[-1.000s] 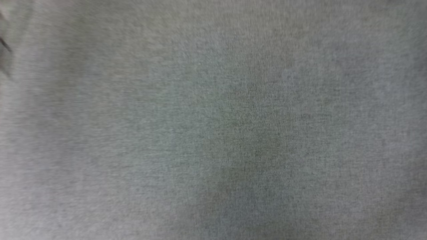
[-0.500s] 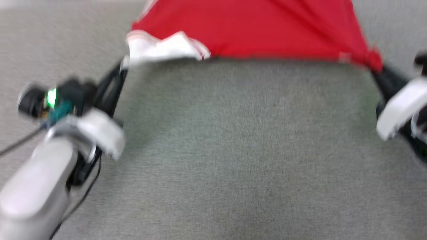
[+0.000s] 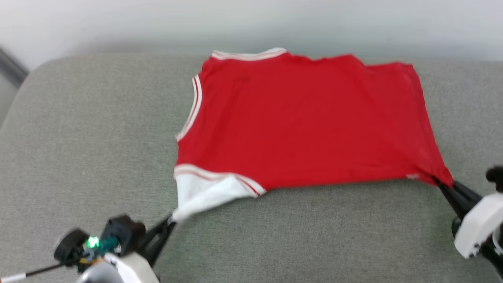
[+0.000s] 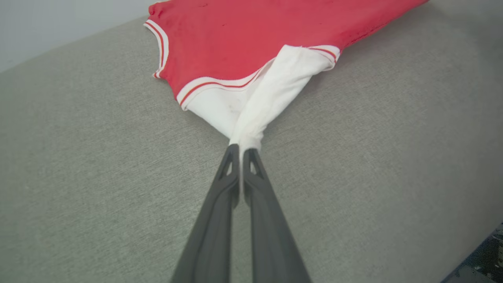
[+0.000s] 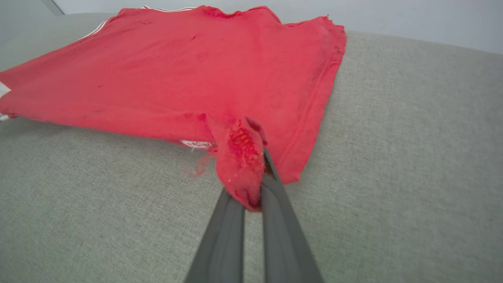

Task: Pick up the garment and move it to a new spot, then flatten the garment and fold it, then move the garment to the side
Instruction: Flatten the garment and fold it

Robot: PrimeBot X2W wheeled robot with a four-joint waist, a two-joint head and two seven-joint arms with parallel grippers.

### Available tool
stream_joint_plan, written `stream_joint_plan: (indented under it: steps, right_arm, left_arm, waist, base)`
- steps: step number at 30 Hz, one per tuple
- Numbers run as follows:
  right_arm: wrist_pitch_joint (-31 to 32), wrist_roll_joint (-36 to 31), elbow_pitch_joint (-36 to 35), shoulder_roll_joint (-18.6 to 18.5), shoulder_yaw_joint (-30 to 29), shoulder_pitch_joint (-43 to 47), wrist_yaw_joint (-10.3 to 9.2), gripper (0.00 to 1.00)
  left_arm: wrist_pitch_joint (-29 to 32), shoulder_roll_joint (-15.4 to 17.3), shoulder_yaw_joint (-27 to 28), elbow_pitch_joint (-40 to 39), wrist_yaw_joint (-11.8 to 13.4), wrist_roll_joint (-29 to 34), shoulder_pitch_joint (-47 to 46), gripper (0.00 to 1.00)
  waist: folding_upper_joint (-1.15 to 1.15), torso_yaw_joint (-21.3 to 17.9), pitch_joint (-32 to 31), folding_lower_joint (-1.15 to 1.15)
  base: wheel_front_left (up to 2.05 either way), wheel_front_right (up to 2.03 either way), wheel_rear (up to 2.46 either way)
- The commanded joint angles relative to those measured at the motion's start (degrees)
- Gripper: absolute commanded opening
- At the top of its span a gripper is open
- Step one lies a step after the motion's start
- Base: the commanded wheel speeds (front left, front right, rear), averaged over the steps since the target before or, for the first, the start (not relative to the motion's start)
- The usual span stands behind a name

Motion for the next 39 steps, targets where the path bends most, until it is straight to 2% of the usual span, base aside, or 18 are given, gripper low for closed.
stream_joint_plan:
  steps: [1, 7, 12, 18, 30, 39]
  right_arm:
    - [0.61, 0.72, -0.64, 0.07, -1.45, 2.8, -0.05, 0.0]
    - [5.24, 0.87, -6.56, 0.96, -5.3, 11.84, -0.04, 0.0]
    - [10.8, 0.56, -10.72, 2.44, -10.67, 19.47, -0.03, 0.0]
    - [14.46, -0.74, -16.51, 4.81, -15.49, 24.51, -0.03, 0.0]
    - [19.35, -0.37, -24.73, 5.5, -21.36, 21.07, -0.03, 0.0]
    - [23.89, -0.36, -25.98, 3.77, -19.03, 14.56, -0.03, 0.0]
  left_arm:
    - [0.83, 0.71, -0.53, -1.39, 0.67, -0.97, 2.19, 0.0]
    - [3.32, 3.8, -1.43, -6.64, 1.9, -5.64, 9.22, 0.0]
    - [5.18, 6.54, -2.41, -10.34, 2.58, -8.77, 13.84, 0.0]
    - [4.24, 7.39, -2.39, -12.32, 2.46, -9.29, 15.28, 0.0]
    - [-0.51, 7.32, 3.34, -14.34, 0.98, -4.4, 5.3, 0.0]
    - [1.83, 5.76, 6.06, -10.14, -1.71, -2.99, -5.78, 0.0]
  waist:
    - [0.0, 0.33, -1.38, 0.02]
    - [0.0, 0.18, -3.18, 0.02]
    - [0.0, -0.16, -4.57, 0.02]
    - [0.0, -0.64, -4.95, 0.02]
    - [0.0, -1.94, -1.09, 0.02]
    - [0.0, -2.83, 6.36, 0.02]
  base:
    - [0.0, 0.0, 0.0]
    - [0.0, 0.0, 0.0]
    - [0.0, 0.0, 0.0]
    - [0.0, 0.0, 0.0]
    - [0.0, 0.0, 0.0]
    - [0.0, 0.0, 0.0]
